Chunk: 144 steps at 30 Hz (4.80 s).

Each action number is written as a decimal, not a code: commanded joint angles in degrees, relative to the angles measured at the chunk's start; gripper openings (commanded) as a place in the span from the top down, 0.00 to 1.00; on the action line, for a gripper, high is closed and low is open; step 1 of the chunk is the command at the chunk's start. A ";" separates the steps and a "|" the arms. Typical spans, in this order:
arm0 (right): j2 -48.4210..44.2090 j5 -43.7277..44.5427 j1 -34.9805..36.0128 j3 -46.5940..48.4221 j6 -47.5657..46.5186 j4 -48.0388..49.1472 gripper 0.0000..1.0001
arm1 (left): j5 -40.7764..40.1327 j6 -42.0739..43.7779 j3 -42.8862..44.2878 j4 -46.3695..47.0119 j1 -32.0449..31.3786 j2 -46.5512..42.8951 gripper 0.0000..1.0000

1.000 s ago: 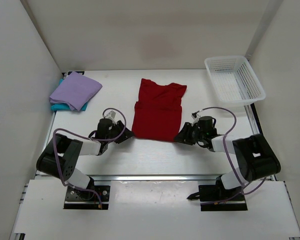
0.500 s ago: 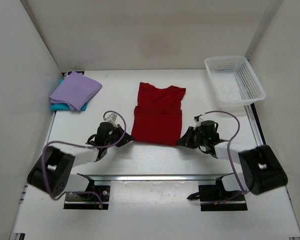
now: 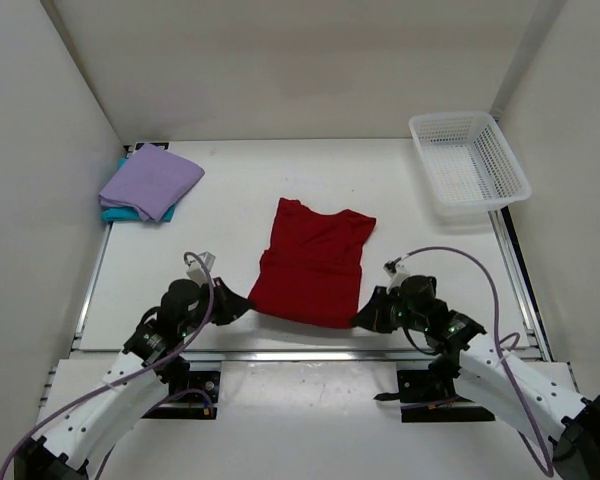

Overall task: Fold and stack the t-shirts
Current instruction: Grab one side of the 2/3 rectangular tshirt with both arms, then fold the long partially folded tshirt into a neat square, then put the neatly folded tshirt into the corner of the board with the left arm

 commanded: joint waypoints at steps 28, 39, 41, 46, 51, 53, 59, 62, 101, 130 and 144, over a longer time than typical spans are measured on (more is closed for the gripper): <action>76.18 -9.69 -33.63 71.18 -18.76 -0.50 0.56 | 4.17 3.55 71.64 16.11 17.33 93.19 0.60; 60.60 -10.81 -25.37 43.59 -13.66 17.43 0.97 | 1.79 1.97 47.81 30.89 5.83 79.54 0.56; 63.32 -10.30 -23.70 43.58 -14.80 15.25 1.00 | 2.76 1.44 46.32 31.50 5.47 83.13 0.57; 62.55 -9.25 -24.13 33.59 -12.70 21.38 1.00 | 5.57 -1.27 36.77 35.96 7.83 85.00 0.61; 58.16 -7.39 -22.82 25.76 -13.05 23.23 1.00 | 4.70 -3.31 18.56 45.12 7.85 75.09 0.62; 56.93 -7.66 -22.99 24.25 -12.87 23.59 1.00 | 3.91 -4.62 14.77 46.18 7.41 71.74 0.61; 49.89 -8.54 -21.94 29.06 -13.23 19.02 1.00 | 3.65 -3.39 16.24 41.27 6.96 60.22 0.59; 51.38 -9.41 -21.59 34.76 -13.92 18.41 1.00 | 1.54 -2.43 21.16 38.90 6.96 57.57 0.56; 49.81 -14.61 -24.49 31.39 -6.46 31.58 0.43 | 0.74 3.29 17.42 33.87 16.55 60.48 0.22; 38.99 -18.21 -25.36 13.09 -6.02 36.24 0.43 | 13.48 -1.73 60.15 32.67 15.91 89.21 1.00; 46.28 -22.07 -22.73 17.56 -7.51 34.84 0.44 | 10.06 -5.41 70.52 27.71 48.60 81.93 0.75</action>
